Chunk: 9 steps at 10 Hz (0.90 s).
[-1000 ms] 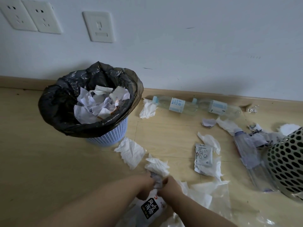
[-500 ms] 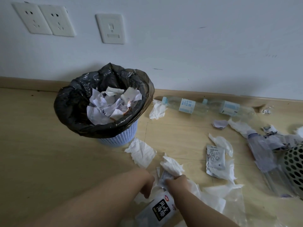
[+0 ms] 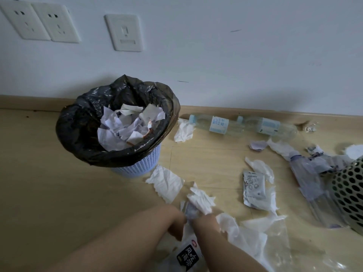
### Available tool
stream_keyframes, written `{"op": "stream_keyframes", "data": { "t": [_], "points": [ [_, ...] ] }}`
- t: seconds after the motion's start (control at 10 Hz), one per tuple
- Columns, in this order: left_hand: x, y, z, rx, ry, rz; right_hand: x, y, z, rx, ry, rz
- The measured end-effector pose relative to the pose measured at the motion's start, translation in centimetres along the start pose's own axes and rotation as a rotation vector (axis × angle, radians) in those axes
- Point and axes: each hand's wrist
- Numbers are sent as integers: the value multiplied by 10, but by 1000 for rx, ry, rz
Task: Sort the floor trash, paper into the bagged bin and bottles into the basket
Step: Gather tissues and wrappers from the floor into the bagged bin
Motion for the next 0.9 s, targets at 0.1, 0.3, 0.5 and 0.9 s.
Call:
{"op": "stream_keyframes", "data": {
  "t": [0.1, 0.3, 0.5, 0.9],
  "points": [
    [4, -8, -4, 12, 90, 220, 1, -9, 1, 121, 74, -26],
    [-5, -28, -5, 3, 277, 447, 11, -6, 4, 193, 204, -111],
    [-19, -30, 7, 63, 91, 534, 3, 14, 40, 511, 845, 93],
    [-28, -33, 17, 132, -23, 656, 46, -9, 9, 341, 793, 70]
  ]
}}
Point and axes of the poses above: each hand's wrist, its own y-axis away from the middle knuckle, its own x-axis out of the back of the hand, z = x × y, and after that the axes turned 4 degrees about -x, right-handed
